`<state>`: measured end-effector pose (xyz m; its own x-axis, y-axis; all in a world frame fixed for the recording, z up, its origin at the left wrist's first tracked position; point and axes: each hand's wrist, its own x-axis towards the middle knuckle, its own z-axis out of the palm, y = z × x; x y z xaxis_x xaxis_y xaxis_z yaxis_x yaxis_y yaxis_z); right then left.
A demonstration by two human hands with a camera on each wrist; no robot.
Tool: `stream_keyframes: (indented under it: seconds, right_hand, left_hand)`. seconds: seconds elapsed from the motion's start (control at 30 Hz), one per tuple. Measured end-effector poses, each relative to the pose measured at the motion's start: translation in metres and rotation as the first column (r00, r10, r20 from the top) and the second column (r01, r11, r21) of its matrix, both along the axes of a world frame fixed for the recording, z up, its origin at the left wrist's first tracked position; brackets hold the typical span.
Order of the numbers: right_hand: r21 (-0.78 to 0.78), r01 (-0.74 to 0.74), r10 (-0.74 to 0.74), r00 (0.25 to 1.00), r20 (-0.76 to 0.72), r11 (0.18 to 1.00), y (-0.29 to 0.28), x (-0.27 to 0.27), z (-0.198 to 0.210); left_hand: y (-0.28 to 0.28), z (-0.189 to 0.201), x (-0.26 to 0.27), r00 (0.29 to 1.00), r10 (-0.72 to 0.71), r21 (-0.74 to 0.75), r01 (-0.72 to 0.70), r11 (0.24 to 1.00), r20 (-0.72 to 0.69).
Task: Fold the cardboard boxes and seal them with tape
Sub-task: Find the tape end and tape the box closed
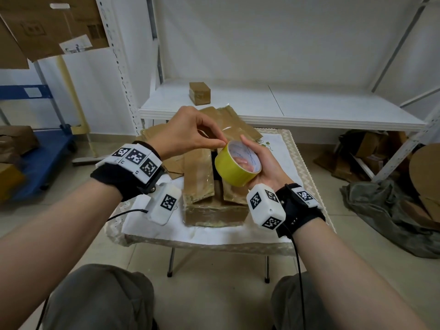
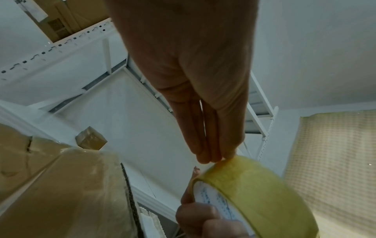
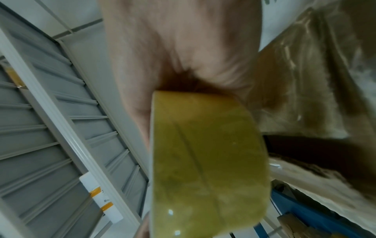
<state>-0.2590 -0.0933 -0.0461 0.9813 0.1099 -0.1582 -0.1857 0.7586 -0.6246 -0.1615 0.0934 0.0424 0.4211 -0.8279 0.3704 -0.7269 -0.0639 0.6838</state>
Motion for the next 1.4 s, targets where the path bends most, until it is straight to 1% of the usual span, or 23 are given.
stream_keyframes:
  seconds: [0.1,0.2,0.4,0.7,0.77,0.9,1.0,1.1,1.2,1.3,1.4]
  right_hand:
    - [-0.052,-0.010,0.009,1.000,-0.019,0.999,0.004,-0.003,0.005]
    - [-0.038,-0.011,0.010,0.999,-0.034,0.999,0.008,-0.005,0.009]
    - [-0.056,-0.020,0.018,0.999,-0.045,0.998,0.012,-0.004,0.009]
    - [-0.143,0.082,-0.097,0.990,-0.101,0.986,0.014,-0.007,0.012]
    - [-0.146,0.105,-0.119,0.989,-0.092,0.984,0.014,-0.007,0.012]
    - [-0.118,0.125,-0.135,0.988,-0.075,0.985,0.015,-0.012,0.014]
    - [-0.095,0.177,-0.181,0.983,-0.027,0.980,0.018,-0.016,0.018]
    - [-0.034,0.211,-0.211,0.977,-0.002,0.977,0.023,-0.020,0.024]
    - [-0.033,0.235,-0.234,0.972,0.018,0.971,0.024,-0.023,0.025]
    - [-0.049,0.243,-0.243,0.970,0.015,0.969,0.024,-0.026,0.025]
    - [-0.051,0.253,-0.254,0.967,-0.005,0.966,0.022,-0.027,0.019]
  left_hand:
    - [0.001,0.002,-0.001,0.999,0.001,0.010,-0.002,1.000,0.035]
    - [0.001,0.004,-0.001,0.997,-0.005,0.031,0.003,1.000,0.074]
    - [0.000,0.000,-0.004,0.993,-0.029,0.024,0.027,0.999,0.117]
    - [-0.003,-0.004,-0.007,0.987,-0.011,0.015,0.009,1.000,0.158]
    - [-0.003,-0.005,-0.008,0.992,-0.006,-0.004,0.007,1.000,0.126]
    - [-0.002,-0.009,-0.010,0.998,0.016,-0.054,-0.019,0.998,-0.055]
    - [-0.001,-0.015,-0.014,0.991,-0.007,-0.074,-0.003,0.997,-0.133]
    - [-0.006,-0.024,-0.019,0.982,0.011,-0.165,-0.043,0.985,-0.188]
    - [-0.012,-0.031,-0.022,0.969,0.024,-0.249,-0.087,0.964,-0.245]
    - [-0.015,-0.034,-0.022,0.955,0.016,-0.225,-0.087,0.971,-0.297]
    - [-0.015,-0.037,-0.022,0.957,-0.038,-0.149,-0.005,0.989,-0.287]
